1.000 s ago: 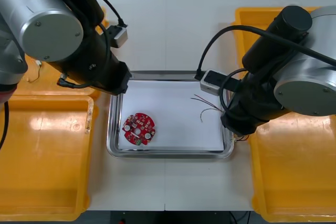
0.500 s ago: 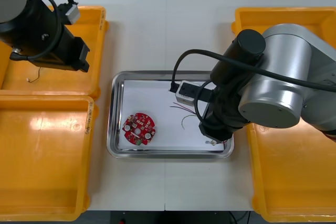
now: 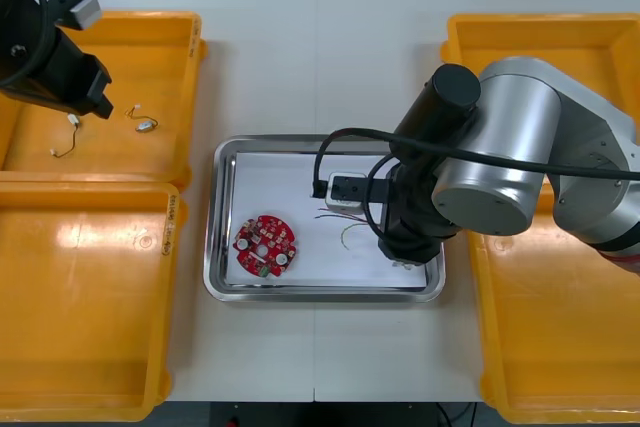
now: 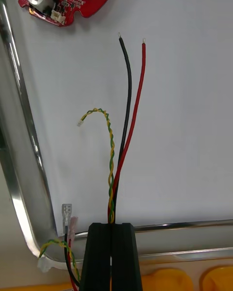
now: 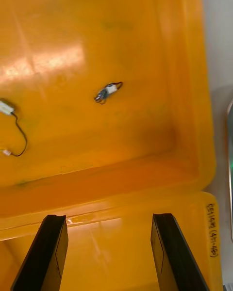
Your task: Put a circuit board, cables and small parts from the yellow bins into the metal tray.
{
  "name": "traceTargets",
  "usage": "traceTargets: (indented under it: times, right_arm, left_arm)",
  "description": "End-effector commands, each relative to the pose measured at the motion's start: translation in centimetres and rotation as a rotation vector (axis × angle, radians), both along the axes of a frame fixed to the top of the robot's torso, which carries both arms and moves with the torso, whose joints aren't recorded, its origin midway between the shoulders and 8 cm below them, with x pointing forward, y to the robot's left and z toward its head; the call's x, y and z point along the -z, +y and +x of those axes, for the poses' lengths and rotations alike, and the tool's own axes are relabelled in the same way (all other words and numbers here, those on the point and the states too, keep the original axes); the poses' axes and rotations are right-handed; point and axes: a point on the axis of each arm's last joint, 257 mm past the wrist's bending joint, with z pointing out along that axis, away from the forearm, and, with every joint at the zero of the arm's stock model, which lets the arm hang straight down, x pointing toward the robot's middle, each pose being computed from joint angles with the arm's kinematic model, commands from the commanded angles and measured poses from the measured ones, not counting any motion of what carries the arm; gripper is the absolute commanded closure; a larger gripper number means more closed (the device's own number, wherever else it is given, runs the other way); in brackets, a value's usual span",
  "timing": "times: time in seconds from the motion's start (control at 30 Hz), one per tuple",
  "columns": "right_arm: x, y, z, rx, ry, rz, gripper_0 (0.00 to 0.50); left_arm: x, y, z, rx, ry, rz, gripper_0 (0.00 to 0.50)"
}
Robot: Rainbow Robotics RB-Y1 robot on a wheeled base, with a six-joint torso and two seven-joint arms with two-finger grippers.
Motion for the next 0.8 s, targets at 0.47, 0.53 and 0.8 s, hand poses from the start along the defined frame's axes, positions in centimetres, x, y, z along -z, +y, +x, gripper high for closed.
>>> traceTargets:
  times: [0.47,0.53,0.8]
  right_arm:
    - [3.4,1.5,0.3,-0.171,-0.068,-0.106,0.5]
    - [4.0,1.6,0.5,-0.166,-0.058,-0.104,0.5]
    - [5.1,2.7,0.3,-0.153,-0.032,-0.085,0.5]
  left_arm:
    - [-1.7,8.3,3.3,-0.065,-0.048,0.044,0.0]
    - [-1.5,8.7,4.2,-0.083,-0.058,0.037,0.0]
    - [-0.5,9.4,7.2,-0.112,-0.113,0.021,0.0]
